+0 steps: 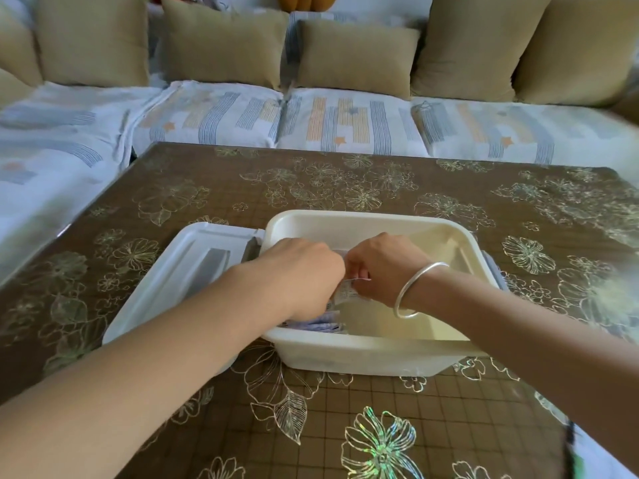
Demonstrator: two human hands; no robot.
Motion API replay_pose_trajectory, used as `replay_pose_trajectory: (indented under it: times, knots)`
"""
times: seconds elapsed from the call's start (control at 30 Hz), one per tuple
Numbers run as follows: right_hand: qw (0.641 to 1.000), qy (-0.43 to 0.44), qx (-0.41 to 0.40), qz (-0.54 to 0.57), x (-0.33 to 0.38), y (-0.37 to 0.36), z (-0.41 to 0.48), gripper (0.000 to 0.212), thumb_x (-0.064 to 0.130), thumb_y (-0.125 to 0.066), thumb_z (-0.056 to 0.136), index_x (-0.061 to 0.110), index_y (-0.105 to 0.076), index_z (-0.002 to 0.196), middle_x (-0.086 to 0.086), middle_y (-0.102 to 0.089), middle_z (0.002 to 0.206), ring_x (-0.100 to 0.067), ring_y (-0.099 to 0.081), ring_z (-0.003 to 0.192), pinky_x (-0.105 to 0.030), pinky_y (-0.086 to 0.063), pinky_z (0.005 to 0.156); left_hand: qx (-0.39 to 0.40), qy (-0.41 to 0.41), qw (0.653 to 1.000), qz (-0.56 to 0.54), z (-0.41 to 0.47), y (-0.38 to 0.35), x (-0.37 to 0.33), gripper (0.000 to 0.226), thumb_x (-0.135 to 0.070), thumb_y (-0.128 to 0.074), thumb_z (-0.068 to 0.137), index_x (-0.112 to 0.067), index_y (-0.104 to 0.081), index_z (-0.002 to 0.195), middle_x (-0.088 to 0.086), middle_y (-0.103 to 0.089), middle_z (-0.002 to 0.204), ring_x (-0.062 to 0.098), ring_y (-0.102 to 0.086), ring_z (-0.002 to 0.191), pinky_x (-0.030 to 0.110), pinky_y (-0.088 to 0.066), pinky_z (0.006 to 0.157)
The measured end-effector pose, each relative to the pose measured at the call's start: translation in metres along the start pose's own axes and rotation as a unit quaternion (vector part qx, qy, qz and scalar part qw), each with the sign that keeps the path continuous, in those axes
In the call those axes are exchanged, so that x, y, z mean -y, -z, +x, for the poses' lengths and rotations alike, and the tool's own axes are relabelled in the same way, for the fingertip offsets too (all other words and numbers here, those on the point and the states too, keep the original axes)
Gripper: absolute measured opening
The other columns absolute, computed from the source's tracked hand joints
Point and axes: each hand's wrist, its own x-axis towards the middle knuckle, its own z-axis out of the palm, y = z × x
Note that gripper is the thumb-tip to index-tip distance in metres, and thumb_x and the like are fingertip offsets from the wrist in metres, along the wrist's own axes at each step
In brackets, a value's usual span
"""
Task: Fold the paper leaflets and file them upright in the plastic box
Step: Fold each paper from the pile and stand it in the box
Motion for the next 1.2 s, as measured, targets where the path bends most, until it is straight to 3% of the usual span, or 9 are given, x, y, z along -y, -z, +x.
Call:
replay_pose_trajectory:
  times: [0.1, 0.33, 0.4, 0.47, 0.77, 0.9, 1.0, 1.1, 1.2]
  knots:
    - [1.0, -0.004, -0.013, -0.017, 0.0, -0.005, 0.003, 0.019, 0.02, -0.055, 0.085, 0.026, -0.067, 0.098, -0.002, -0.068, 0.1, -0.026, -0.063, 0.093, -0.027, -0.048, 0.074, 0.006, -0.004, 1.0, 0.013, 0.005, -0.005, 0.001, 0.026, -0.008, -0.055, 0.09, -0.016, -0.045, 0.067, -0.003, -0.037, 0.069, 0.009, -0.035, 0.057, 0.027, -0.034, 0.062]
    - [1.0, -0.018, -0.018, -0.014, 0.001, -0.007, 0.005, 0.017, 0.025, -0.06, 0.083, 0.025, -0.068, 0.098, -0.004, -0.068, 0.101, -0.027, -0.063, 0.091, -0.026, -0.045, 0.071, 0.032, 0.003, 0.999, -0.01, 0.008, -0.009, 0.002, 0.027, -0.007, -0.054, 0.089, -0.017, -0.046, 0.065, 0.0, -0.044, 0.075, 0.009, -0.035, 0.06, 0.025, -0.03, 0.055]
    - [1.0, -0.025, -0.012, -0.004, 0.002, -0.007, 0.005, 0.015, 0.027, -0.062, 0.08, 0.026, -0.068, 0.094, -0.003, -0.068, 0.099, -0.027, -0.063, 0.09, -0.026, -0.045, 0.071, 0.033, 0.0, 0.999, -0.01, 0.008, -0.01, 0.006, 0.011, -0.008, -0.054, 0.089, -0.014, -0.062, 0.085, 0.004, -0.049, 0.087, 0.011, -0.039, 0.066, 0.026, -0.033, 0.063]
    - [0.999, -0.038, 0.004, 0.003, 0.002, -0.007, 0.005, 0.014, 0.029, -0.064, 0.078, 0.025, -0.068, 0.091, -0.002, -0.068, 0.097, -0.026, -0.063, 0.089, -0.026, -0.048, 0.072, 0.039, 0.002, 0.999, -0.009, 0.007, -0.01, 0.007, 0.017, -0.008, -0.054, 0.089, -0.015, -0.065, 0.1, 0.006, -0.052, 0.095, 0.014, -0.042, 0.072, 0.027, -0.034, 0.066]
    - [0.997, -0.054, 0.025, 0.038, 0.01, -0.007, 0.013, 0.007, 0.029, -0.066, 0.079, 0.023, -0.068, 0.075, -0.001, -0.069, 0.087, -0.024, -0.066, 0.085, -0.025, -0.048, 0.07, 0.043, -0.002, 0.998, -0.048, 0.009, -0.011, 0.01, 0.034, -0.005, -0.056, 0.085, -0.028, -0.07, 0.106, -0.005, -0.05, 0.087, 0.016, -0.054, 0.084, 0.028, -0.044, 0.071]
    - [0.998, -0.047, 0.022, 0.046, 0.02, -0.01, 0.018, 0.027, 0.037, -0.064, 0.08, 0.019, -0.055, 0.063, -0.004, -0.061, 0.075, -0.027, -0.062, 0.078, -0.027, -0.046, 0.065, -0.02, -0.006, 1.0, -0.015, 0.003, -0.006, 0.01, 0.014, -0.007, -0.05, 0.088, -0.02, -0.057, 0.085, -0.003, -0.039, 0.076, 0.015, -0.042, 0.07, 0.028, -0.033, 0.066]
    - [0.996, -0.036, 0.026, 0.083, 0.025, -0.007, 0.015, 0.01, 0.026, -0.066, 0.083, 0.021, -0.073, 0.084, -0.002, -0.069, 0.084, -0.023, -0.064, 0.084, -0.025, -0.049, 0.07, -0.093, 0.003, 0.995, -0.024, -0.005, 0.001, 0.024, 0.028, -0.005, -0.048, 0.085, -0.029, -0.063, 0.084, -0.007, -0.046, 0.075, 0.02, -0.05, 0.085, 0.028, -0.037, 0.075]
    - [0.993, -0.03, 0.012, 0.115, 0.029, -0.006, 0.013, 0.017, 0.015, -0.064, 0.081, 0.026, -0.076, 0.086, 0.004, -0.07, 0.081, -0.018, -0.066, 0.082, -0.021, -0.049, 0.069, -0.157, 0.015, 0.984, -0.086, -0.017, 0.008, 0.043, 0.043, -0.003, -0.046, 0.084, -0.04, -0.069, 0.088, -0.011, -0.06, 0.091, 0.017, -0.052, 0.098, 0.037, -0.043, 0.093]
    - [0.992, -0.02, 0.014, 0.124, 0.033, -0.007, 0.013, 0.021, 0.012, -0.06, 0.081, 0.026, -0.075, 0.085, 0.005, -0.07, 0.082, -0.016, -0.065, 0.079, -0.02, -0.047, 0.068, -0.203, 0.012, 0.971, -0.124, -0.029, 0.009, 0.052, 0.047, 0.001, -0.043, 0.087, -0.038, -0.069, 0.087, -0.023, -0.057, 0.082, 0.008, -0.047, 0.092, 0.032, -0.038, 0.087]
